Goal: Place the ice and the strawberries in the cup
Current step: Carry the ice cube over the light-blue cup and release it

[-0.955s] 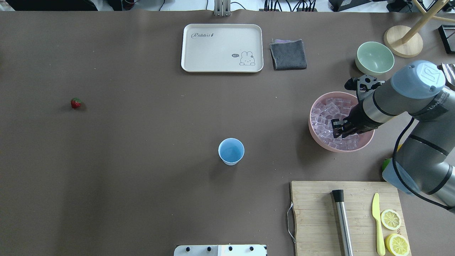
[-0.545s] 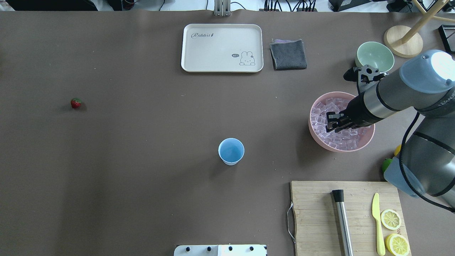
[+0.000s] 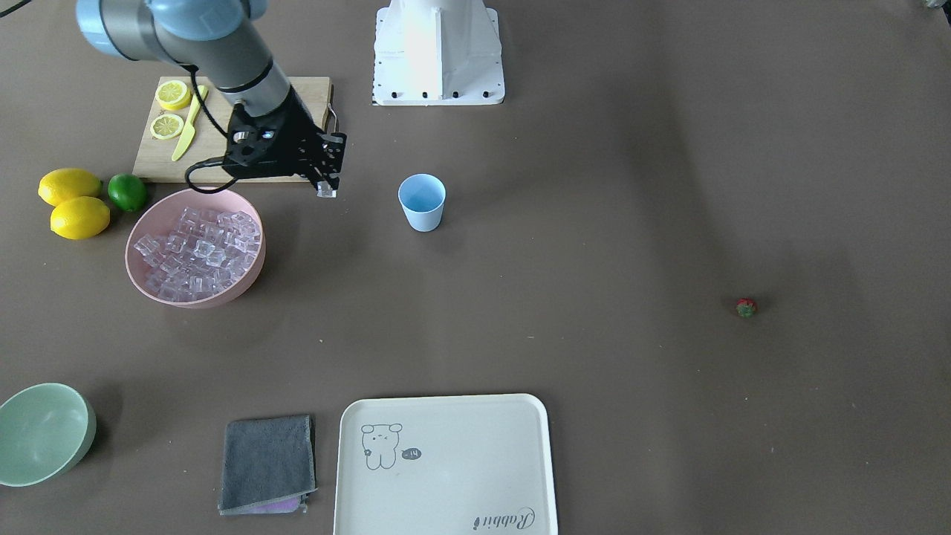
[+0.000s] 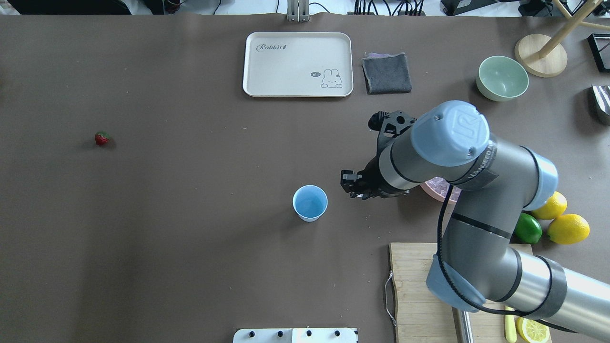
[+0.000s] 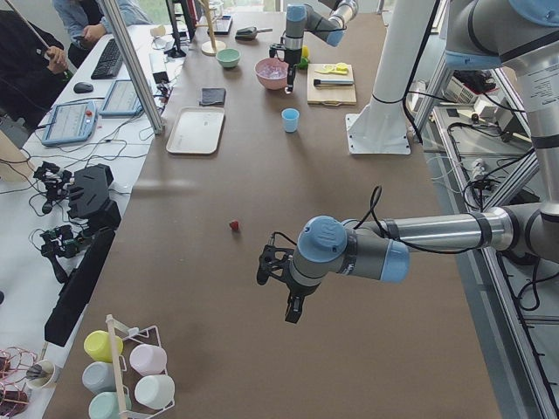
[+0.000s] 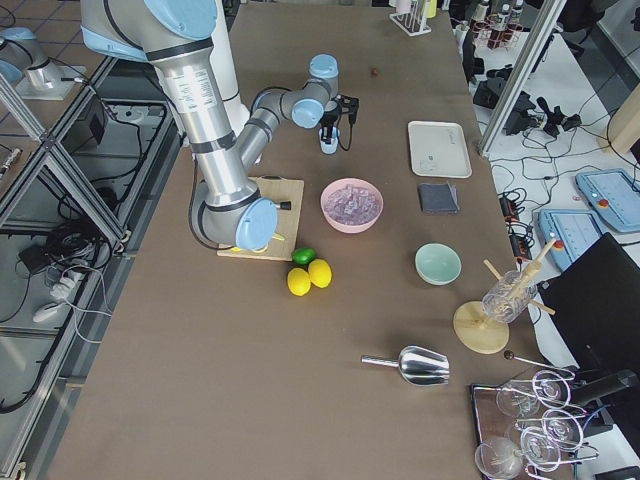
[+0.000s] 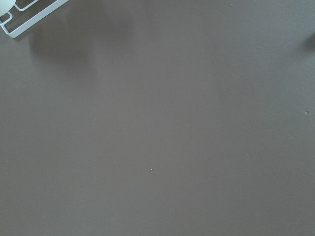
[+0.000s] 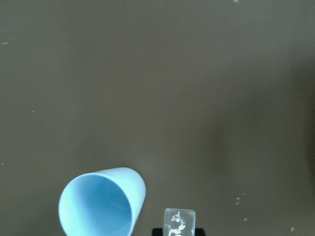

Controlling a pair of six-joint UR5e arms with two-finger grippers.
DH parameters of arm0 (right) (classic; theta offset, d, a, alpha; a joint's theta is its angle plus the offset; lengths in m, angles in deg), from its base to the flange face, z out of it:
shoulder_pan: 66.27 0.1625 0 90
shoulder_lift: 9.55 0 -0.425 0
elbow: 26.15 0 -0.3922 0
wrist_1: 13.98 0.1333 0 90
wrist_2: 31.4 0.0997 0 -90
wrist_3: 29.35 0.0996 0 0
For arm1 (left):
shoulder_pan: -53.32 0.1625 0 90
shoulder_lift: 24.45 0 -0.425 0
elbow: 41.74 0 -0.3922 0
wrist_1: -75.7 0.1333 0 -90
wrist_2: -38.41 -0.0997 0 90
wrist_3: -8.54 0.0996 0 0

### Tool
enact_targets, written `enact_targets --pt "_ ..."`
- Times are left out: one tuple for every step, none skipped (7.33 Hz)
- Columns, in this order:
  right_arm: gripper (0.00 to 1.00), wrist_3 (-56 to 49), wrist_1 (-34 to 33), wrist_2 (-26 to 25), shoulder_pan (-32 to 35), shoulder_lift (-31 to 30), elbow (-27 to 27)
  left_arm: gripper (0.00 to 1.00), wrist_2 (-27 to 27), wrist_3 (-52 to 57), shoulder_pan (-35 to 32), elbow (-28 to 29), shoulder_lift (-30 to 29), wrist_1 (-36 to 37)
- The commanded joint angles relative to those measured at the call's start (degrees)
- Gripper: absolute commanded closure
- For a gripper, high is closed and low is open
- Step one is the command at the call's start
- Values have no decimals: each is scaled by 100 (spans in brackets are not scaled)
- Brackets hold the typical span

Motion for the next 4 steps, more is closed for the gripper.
enact_targets --pt "100 361 -209 -395 -447 749 -473 2 0 -2 0 22 9 3" --pt "100 353 -191 -414 -466 760 -511 2 0 -2 0 22 9 12" --pt "100 353 -182 -414 -475 812 -554 2 0 -2 0 48 9 -6" --pt "100 327 -182 -414 -475 813 -564 2 0 -2 0 48 9 -6"
